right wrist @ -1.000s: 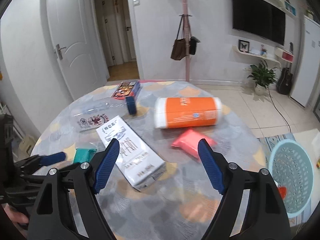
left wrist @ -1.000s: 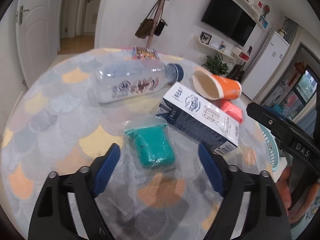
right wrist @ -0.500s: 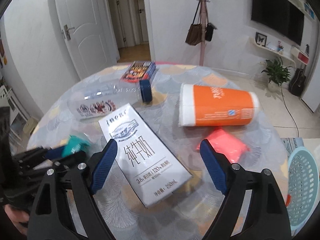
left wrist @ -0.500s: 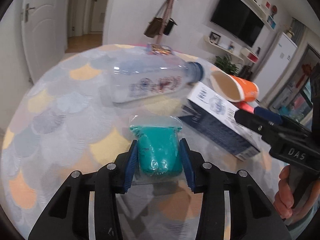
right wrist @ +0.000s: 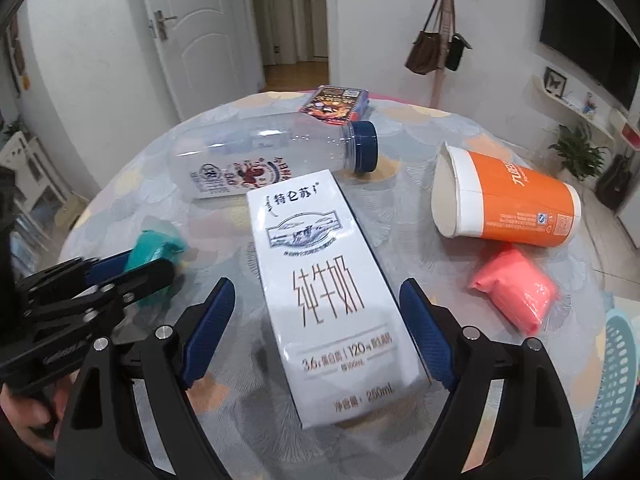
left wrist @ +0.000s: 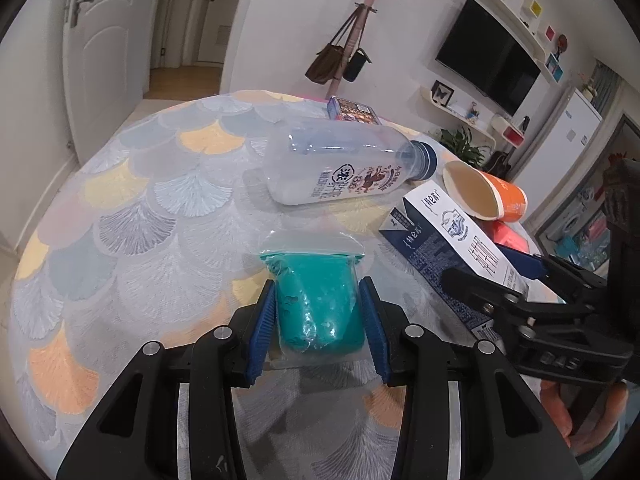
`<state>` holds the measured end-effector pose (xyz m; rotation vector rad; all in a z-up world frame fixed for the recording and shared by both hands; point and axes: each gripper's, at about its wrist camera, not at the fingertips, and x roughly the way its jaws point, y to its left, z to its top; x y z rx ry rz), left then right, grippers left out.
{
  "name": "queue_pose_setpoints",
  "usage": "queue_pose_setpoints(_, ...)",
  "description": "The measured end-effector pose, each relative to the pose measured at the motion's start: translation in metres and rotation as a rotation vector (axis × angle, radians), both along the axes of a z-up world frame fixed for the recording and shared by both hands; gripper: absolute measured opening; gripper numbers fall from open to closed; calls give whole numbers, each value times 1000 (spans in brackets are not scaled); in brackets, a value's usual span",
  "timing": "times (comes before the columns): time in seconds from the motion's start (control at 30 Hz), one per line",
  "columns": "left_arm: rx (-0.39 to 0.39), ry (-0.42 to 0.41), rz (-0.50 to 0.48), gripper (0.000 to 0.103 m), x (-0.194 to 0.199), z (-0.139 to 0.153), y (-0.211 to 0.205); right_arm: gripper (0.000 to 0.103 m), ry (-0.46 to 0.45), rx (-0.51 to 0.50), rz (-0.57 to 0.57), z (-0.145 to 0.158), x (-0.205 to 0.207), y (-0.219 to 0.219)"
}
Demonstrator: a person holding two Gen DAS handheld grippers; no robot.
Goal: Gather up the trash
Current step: 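Grasp the teal bag with the left tool while the right tool grasps the white milk carton, then carry the carton with the right tool while the left tool carries the teal bag to the basket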
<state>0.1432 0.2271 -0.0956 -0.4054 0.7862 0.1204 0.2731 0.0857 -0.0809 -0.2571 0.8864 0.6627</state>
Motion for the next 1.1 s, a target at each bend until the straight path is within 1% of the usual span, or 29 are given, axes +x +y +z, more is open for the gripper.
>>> queue_pose_setpoints(0.03, -3, 0, 1, 40, 1, 0, 1, 61, -14, -9, -6, 0, -1, 2)
queue_pose_setpoints(0.07, -5, -1, 1, 40, 1, -1, 1, 58, -18, -22, -8, -1, -1, 4)
queue_pose_setpoints(0.17, -26, -5, -7, 40, 1, 1, 2, 55, -30, -26, -10, 0, -5, 4)
queue_pose_setpoints(0.23, -49, -17, -19, 40, 1, 4, 1, 54, -49, -10, -5, 7, -12, -1)
queue_pose_setpoints(0.43, -47, -64, -62, 40, 0, 25, -16, 54, -115, 60, -35, 38, -30, -27)
queue_pose_setpoints(0.57, -24, -101, -103, 40, 2, 43, -36, 54, -166, 97, -80, 61, -38, -51)
queue_pose_setpoints(0.7, -1, -131, -157, 40, 8, 60, -62, 54, -221, 109, -133, 77, -45, -78)
queue_pose_setpoints(0.8, 16, -148, -204, 40, 16, 70, -86, 54, -218, 142, -192, 88, -46, -109)
queue_pose_setpoints(0.97, 39, -169, -280, 40, 30, 82, -127, 54, -247, 159, -299, 99, -45, -161)
queue_pose_setpoints(1.03, 51, -178, -317, 40, 37, 86, -148, 54, -224, 184, -358, 101, -40, -192)
queue_pose_setpoints(1.1, 66, -184, -361, 40, 46, 90, -172, 54, -219, 202, -411, 102, -37, -217)
